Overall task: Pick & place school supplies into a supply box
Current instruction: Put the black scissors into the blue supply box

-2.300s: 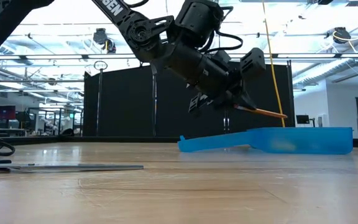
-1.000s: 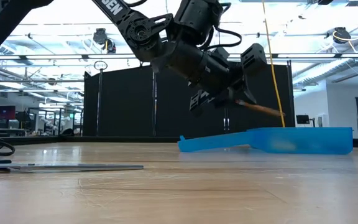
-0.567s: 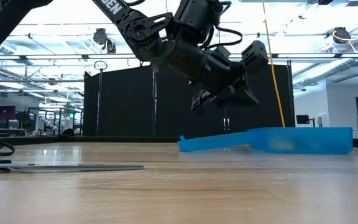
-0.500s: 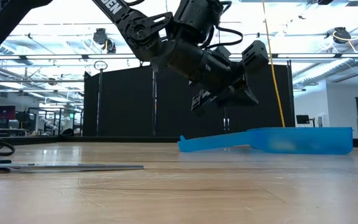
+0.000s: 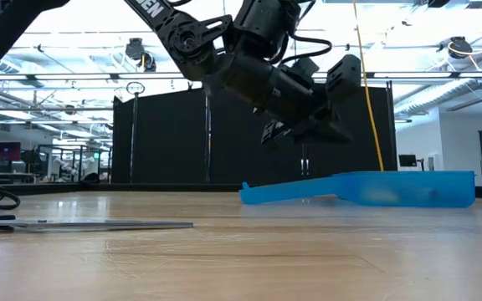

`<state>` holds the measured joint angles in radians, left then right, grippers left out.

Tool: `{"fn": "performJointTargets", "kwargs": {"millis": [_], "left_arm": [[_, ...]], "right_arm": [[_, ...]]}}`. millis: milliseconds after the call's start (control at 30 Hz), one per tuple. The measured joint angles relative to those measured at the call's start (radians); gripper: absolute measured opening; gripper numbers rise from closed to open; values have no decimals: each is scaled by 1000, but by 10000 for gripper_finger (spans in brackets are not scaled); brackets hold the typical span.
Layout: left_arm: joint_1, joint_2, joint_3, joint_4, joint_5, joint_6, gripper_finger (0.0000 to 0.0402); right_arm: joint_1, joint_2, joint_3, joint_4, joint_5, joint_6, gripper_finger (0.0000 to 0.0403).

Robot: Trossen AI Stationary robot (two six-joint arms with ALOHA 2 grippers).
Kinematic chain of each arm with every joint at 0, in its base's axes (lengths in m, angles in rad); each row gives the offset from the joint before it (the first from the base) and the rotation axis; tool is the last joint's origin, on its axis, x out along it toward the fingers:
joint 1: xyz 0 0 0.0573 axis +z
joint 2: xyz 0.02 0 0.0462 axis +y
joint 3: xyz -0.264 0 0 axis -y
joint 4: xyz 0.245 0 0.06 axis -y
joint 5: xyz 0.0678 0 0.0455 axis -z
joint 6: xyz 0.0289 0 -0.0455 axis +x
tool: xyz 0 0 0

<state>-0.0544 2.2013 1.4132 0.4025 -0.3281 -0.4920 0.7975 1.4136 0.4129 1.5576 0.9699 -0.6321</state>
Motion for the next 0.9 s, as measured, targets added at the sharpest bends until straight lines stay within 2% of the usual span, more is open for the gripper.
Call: {"fn": "performJointTargets", "kwargs": {"millis": [367,533,767,900], "left_arm": [[-3,-48,-6,-205,17,79,30],[-24,-114,-62,-221,11,152,30],[-51,-279,-277,-217,-8,203,30],[-54,-393,-470,-92,7,181,31]], "right_arm": [[0,1,0,-45,-2,72,52],[0,1,0,-46,-2,75,52],[-1,1,-1,-123,1,139,52],[-35,1,-2,-203,-4,233,52]]}}
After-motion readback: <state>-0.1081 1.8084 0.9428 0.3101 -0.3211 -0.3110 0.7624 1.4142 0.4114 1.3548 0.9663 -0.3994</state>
